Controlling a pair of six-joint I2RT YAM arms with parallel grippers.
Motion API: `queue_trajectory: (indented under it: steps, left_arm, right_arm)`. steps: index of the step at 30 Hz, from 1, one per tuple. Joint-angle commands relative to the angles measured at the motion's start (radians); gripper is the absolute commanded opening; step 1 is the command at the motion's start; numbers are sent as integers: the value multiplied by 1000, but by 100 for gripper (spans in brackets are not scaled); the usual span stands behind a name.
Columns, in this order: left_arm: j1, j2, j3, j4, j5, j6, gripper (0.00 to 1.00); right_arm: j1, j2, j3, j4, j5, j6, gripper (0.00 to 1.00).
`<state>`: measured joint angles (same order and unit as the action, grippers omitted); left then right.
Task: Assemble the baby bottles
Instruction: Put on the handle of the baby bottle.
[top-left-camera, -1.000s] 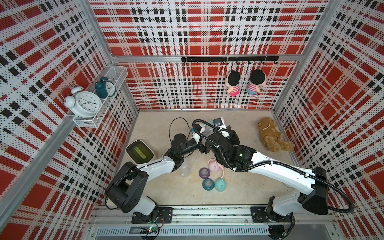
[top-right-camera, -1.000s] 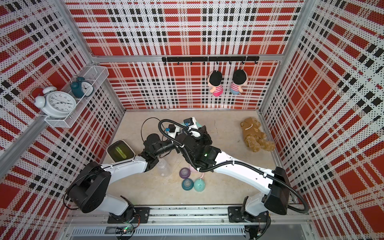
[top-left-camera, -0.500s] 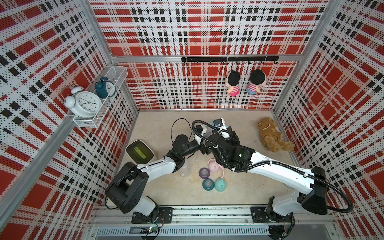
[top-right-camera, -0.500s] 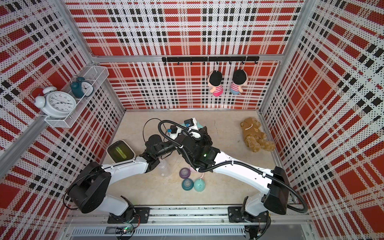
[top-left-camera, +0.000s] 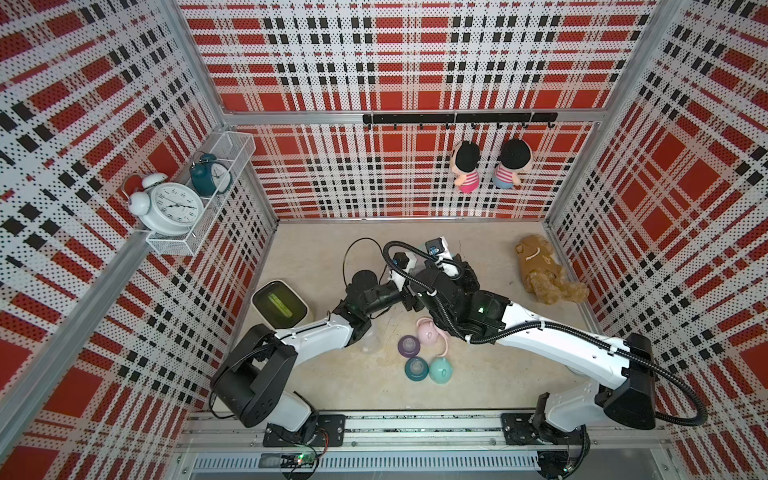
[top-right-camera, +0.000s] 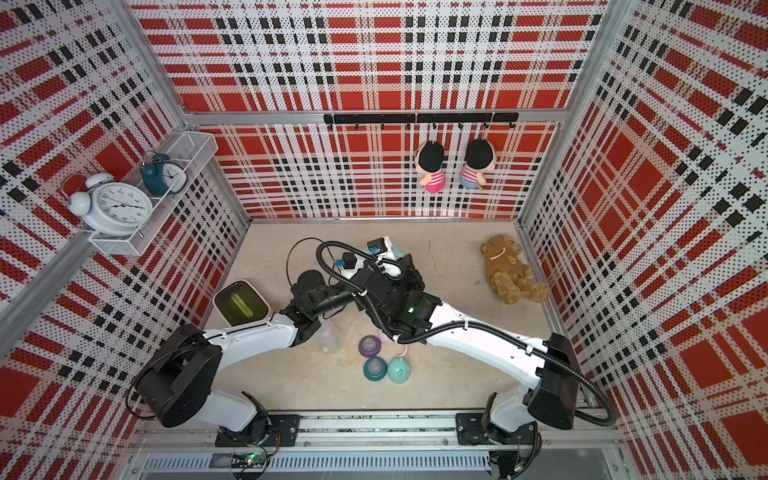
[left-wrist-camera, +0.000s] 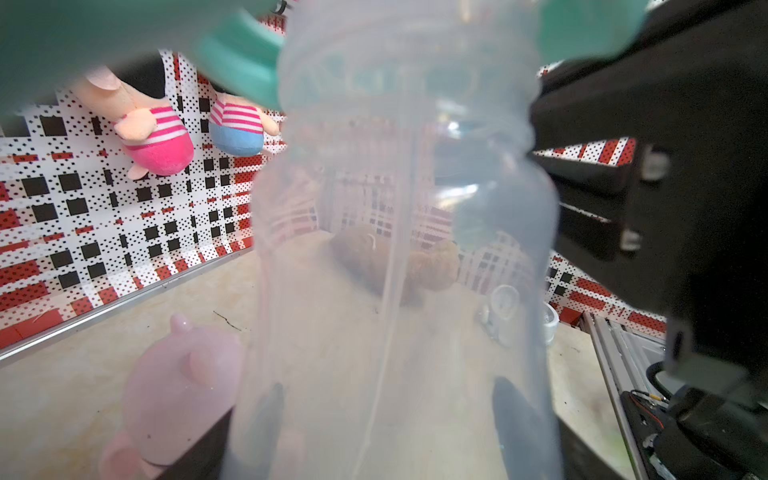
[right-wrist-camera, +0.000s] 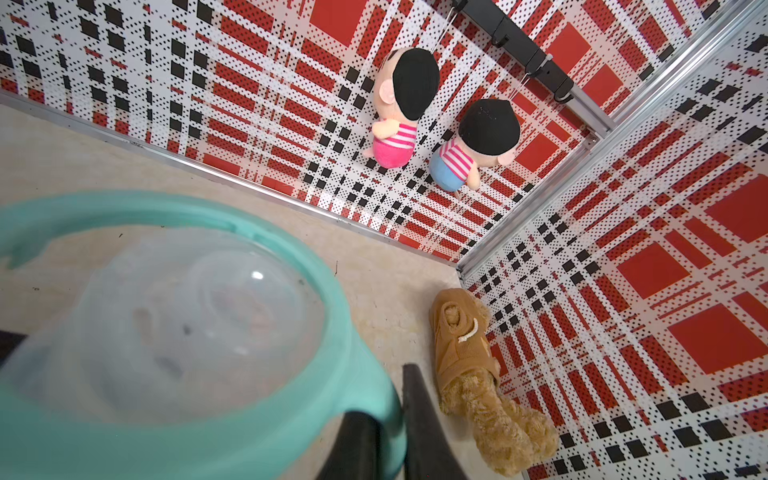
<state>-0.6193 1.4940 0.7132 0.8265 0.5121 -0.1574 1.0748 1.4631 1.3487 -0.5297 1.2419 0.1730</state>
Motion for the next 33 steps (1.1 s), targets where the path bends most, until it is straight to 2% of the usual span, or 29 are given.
queue_trajectory:
  steps: [1, 11, 22, 26, 28, 29, 33]
  left_arm:
    - [13, -32, -7, 65, 8, -21, 0]
    - [37, -49, -11, 92, 22, -61, 0]
    - [51, -34, -8, 134, 26, -83, 0]
    - [55, -40, -23, 156, 29, -82, 0]
    - [58, -43, -29, 164, 34, -81, 0]
    - [59, -44, -32, 166, 34, -80, 0]
    - [74, -42, -39, 173, 44, -82, 0]
  right_arm:
    - [-5, -40, 18, -10, 5, -19, 0]
    - [-10, -50, -9, -22, -48, -12, 0]
    - [41, -60, -56, -5, -73, -24, 1]
    - [45, -75, -63, -27, -124, -18, 8]
    - [45, -91, -63, -36, -154, -15, 15]
    - [46, -96, -63, -37, -171, -17, 20]
    - [45, -142, -57, -49, -319, -30, 54]
